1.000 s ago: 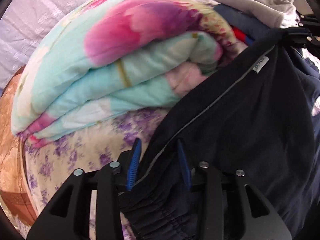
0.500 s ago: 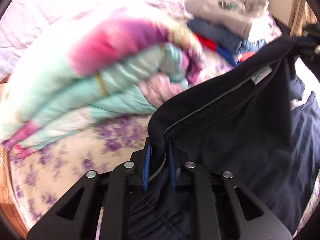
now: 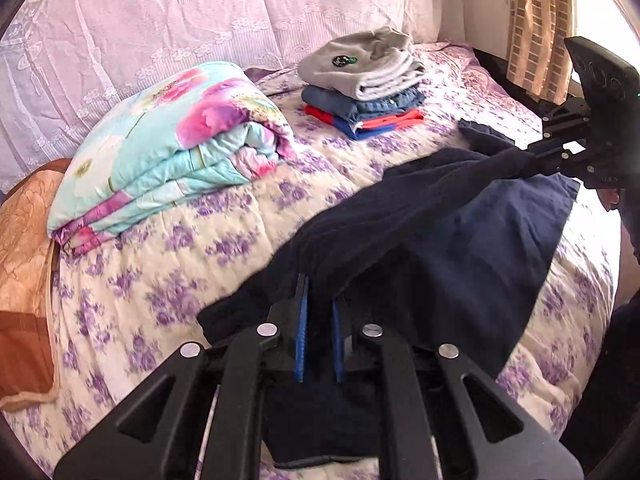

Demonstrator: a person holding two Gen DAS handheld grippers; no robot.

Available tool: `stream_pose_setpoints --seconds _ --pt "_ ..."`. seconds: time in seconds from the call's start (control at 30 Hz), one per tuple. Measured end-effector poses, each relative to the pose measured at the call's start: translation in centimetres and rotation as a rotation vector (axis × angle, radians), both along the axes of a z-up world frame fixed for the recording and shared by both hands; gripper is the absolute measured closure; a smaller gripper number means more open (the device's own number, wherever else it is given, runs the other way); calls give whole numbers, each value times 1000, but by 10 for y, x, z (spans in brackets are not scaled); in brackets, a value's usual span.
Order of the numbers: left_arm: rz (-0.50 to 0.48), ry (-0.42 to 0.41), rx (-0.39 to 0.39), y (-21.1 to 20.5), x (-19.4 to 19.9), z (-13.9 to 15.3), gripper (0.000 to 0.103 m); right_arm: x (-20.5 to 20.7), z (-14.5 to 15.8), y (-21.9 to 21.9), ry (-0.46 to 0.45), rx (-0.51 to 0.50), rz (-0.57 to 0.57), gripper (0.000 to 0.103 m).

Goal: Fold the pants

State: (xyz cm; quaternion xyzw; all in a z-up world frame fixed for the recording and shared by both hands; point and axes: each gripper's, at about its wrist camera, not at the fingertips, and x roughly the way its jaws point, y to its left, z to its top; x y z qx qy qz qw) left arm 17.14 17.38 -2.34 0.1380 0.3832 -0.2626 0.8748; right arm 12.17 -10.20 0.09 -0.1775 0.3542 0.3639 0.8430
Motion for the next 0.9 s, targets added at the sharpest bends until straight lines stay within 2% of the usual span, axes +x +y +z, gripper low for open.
stream_pose_setpoints --seconds 0.07,0.2,0.33,0.43,0.53,0.63,0.7,0.8,0.83,0.9 --pt "-1 22 12 -1 -24 -9 94 -22 -22 7 42 -20 21 96" --pt "20 96 24 6 -45 -45 94 -49 -62 24 88 -83 32 96" --pt "30 126 28 8 -58 -62 92 -48 -89 28 139 -84 3 96" --pt "36 143 99 1 -60 -79 90 -44 -109 32 171 -91 -22 95" --pt "34 124 115 0 -71 -73 85 -45 -114 30 179 -69 -42 95" --pt "38 156 11 18 -87 -59 56 -49 -116 26 176 -51 -54 95" --pt "83 136 -41 30 -97 -45 55 -53 -117 26 166 -45 -62 94" --pt "127 72 -199 27 -109 -7 55 -57 -116 24 163 -35 -78 93" --pt "162 49 -235 19 -107 3 51 -59 -115 24 164 -31 -83 92" --pt "250 36 -253 -4 -96 12 37 -66 -109 20 161 -20 -102 87"
